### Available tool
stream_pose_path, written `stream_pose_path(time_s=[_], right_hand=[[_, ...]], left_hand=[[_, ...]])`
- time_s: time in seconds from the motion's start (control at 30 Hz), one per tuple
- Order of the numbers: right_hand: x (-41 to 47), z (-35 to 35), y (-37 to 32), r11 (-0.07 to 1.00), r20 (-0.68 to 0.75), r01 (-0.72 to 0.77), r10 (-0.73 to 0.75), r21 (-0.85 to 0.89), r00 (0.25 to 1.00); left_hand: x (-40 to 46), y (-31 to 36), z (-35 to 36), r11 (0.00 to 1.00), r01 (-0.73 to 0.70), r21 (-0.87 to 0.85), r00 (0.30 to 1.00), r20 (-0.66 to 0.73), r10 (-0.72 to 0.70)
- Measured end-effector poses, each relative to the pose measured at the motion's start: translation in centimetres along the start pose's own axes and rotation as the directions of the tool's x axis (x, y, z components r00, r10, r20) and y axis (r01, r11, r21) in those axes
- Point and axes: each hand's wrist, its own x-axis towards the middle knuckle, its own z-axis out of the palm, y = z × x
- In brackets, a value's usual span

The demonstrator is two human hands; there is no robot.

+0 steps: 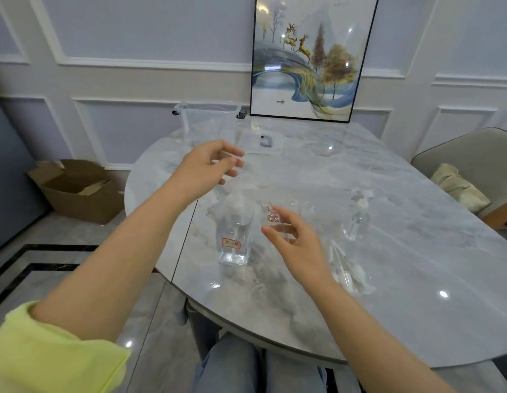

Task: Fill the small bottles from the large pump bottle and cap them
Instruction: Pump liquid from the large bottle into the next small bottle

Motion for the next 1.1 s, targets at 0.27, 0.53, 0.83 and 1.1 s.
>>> stream_pose_path(time_s=[0.27, 0.53, 0.83, 1.1], right_hand=[[1.1, 1.9, -0.4, 0.999, 0.004, 0.044, -0.044, 0.012, 0.999], [2.0, 2.5, -0.7, 0.994, -0.019, 0.03, -0.028, 0.103, 0.999], [2.4, 3.1, 0.7, 0.989, -0.023, 0.073, -0.07, 0.13, 0.997], [2.2, 3.9, 2.1, 0.97, -0.075, 0.198, -0.189, 0.139, 0.979]], left_hand=[[0.4, -1.8, 1.0, 0.983, 0.181, 0.044, 0.976, 0.117, -0.185], [1.9, -1.5, 1.3, 0.977, 0.191, 0.093, 0.965, 0.166, -0.204], [4.9, 0.1, 2.7, 0.936, 0.239, 0.258, 0.929, 0.219, -0.297], [5.6, -1.0, 4.5, 0.902, 0.314, 0.295, 0.909, 0.18, -0.376]])
